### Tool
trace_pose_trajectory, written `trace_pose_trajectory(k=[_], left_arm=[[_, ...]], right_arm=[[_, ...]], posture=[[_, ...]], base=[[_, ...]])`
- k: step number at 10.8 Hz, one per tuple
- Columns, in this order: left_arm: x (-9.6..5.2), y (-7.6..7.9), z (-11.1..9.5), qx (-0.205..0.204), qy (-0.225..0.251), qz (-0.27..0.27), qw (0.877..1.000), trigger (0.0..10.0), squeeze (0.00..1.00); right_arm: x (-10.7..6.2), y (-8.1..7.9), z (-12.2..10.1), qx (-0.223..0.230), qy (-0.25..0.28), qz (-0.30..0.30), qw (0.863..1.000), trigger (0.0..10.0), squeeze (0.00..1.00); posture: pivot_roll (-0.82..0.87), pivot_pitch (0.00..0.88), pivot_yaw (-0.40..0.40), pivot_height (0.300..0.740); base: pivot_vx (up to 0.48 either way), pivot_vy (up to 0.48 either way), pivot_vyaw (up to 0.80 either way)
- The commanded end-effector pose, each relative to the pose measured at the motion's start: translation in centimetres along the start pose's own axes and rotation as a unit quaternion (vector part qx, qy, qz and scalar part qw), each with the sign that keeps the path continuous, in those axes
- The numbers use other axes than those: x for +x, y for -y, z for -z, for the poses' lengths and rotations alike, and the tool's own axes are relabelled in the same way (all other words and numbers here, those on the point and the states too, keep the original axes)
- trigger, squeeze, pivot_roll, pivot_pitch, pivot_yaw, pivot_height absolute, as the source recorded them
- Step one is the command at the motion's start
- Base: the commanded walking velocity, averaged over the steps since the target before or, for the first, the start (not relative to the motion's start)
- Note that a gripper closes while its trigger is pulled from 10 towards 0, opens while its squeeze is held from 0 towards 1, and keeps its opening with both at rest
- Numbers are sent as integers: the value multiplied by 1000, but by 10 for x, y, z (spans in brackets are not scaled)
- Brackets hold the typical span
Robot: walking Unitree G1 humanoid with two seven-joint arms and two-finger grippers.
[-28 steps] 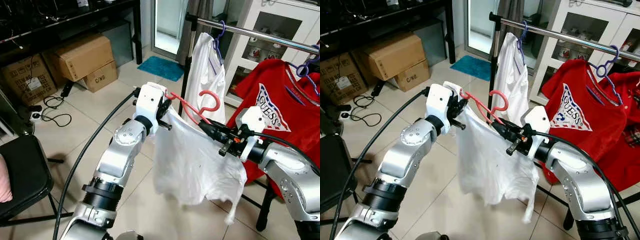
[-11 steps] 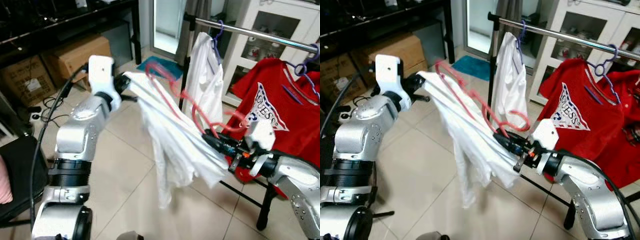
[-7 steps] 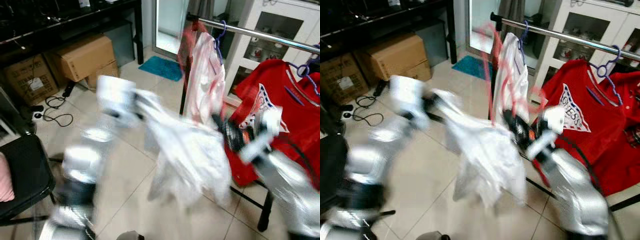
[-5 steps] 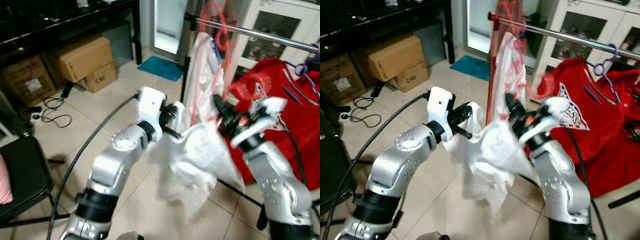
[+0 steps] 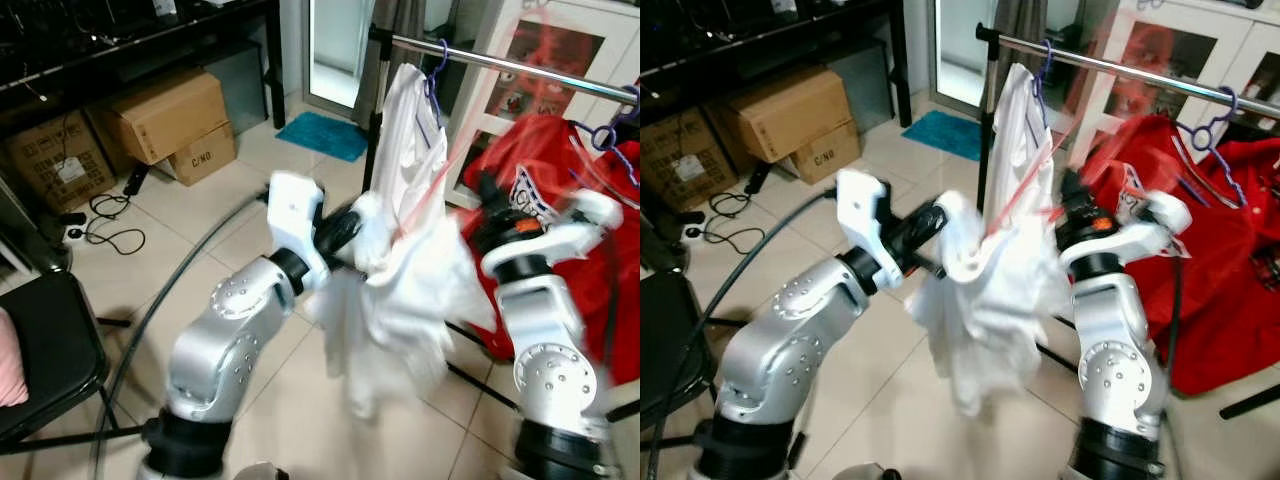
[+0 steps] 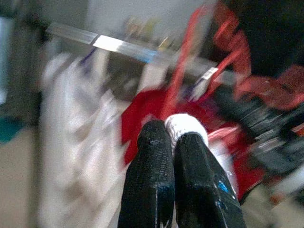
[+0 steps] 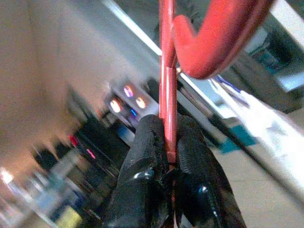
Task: Hang hanger
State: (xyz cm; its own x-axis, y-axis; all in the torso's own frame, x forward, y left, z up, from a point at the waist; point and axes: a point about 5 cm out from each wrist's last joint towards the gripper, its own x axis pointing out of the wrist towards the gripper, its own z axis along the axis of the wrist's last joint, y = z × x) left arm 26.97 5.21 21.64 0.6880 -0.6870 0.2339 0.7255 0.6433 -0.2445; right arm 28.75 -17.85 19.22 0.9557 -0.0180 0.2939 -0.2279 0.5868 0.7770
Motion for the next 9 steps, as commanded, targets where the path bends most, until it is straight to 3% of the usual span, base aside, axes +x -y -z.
trace_pose_trajectory(k=[1,2,3,4,5,6,7,8,9], left_arm=[[-3,8,-19,-17,55,37,998,0,0],[-2,9,-26,-22,78,29,996,0,0],[6,-2,-28,-19,93,-25,995,0,0],[11,-6,-31,-27,106,-45,993,0,0],[13,-1,-38,-30,127,-27,991,0,0],[12,18,-47,-114,152,61,980,0,0],[-5,17,-5,-90,1,85,992,0,0],[-16,1,18,-51,-72,41,995,0,0],[-32,-2,32,-20,-133,65,989,0,0]], right_arm=[[-1,3,-12,35,49,5,998,10000,0],[-2,0,-7,50,51,-11,997,10000,0],[-3,-4,2,107,49,-21,993,10000,0],[-3,-11,14,116,13,-38,992,10000,0],[-3,-15,24,60,-24,-54,996,10000,0],[-3,-17,26,81,-20,-55,995,10000,0],[2,-19,6,201,43,-57,977,10000,0],[4,-20,-3,236,68,-66,967,10000,0],[5,-17,-11,240,87,-69,964,10000,0]], posture=[[67,0,36,740],[70,0,36,740],[71,0,35,740],[68,0,36,740],[68,0,35,740],[75,0,29,740],[73,0,26,740],[73,0,25,740],[77,0,19,740]], base=[[0,0,0],[0,0,0],[0,0,0],[0,0,0],[0,0,0],[0,0,0],[0,0,0],[0,0,0],[0,0,0]])
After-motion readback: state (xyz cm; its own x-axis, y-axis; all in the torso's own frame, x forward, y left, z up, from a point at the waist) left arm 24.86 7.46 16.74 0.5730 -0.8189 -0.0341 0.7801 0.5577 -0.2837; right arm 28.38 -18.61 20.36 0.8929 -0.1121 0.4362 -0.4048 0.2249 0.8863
